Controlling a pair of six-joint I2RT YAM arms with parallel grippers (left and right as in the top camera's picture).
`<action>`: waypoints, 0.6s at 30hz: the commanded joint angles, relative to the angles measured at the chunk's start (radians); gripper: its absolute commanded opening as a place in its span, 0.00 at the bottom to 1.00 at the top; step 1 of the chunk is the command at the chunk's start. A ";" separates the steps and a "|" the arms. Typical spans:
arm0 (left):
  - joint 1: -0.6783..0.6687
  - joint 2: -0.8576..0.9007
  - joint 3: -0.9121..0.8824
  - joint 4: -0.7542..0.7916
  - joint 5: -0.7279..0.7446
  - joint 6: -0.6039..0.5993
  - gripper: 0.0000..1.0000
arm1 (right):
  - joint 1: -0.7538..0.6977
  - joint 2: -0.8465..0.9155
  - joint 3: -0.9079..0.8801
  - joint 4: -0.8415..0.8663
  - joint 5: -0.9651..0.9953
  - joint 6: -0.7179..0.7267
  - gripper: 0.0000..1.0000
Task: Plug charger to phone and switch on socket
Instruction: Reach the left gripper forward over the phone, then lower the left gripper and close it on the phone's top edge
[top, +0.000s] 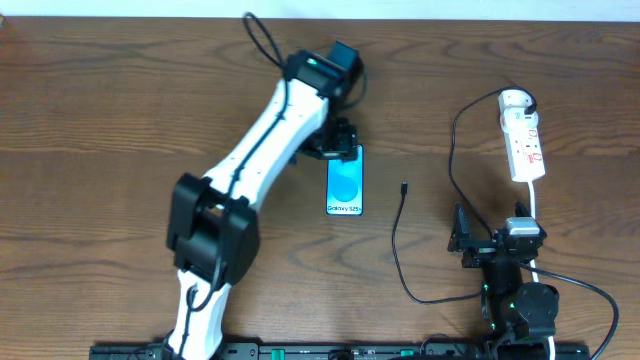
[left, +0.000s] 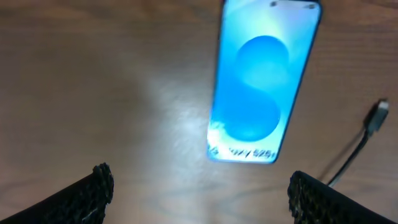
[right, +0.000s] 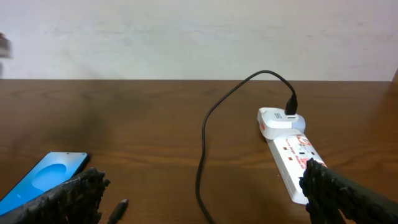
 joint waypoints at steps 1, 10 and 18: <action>-0.015 0.039 0.020 0.034 -0.022 -0.019 0.91 | -0.003 -0.006 -0.002 -0.004 0.005 -0.009 0.99; -0.026 0.126 0.013 0.140 -0.020 -0.065 0.92 | -0.003 -0.006 -0.002 -0.003 0.005 -0.009 0.99; -0.054 0.159 0.013 0.179 -0.021 -0.065 0.92 | -0.003 -0.006 -0.002 -0.003 0.005 -0.009 0.99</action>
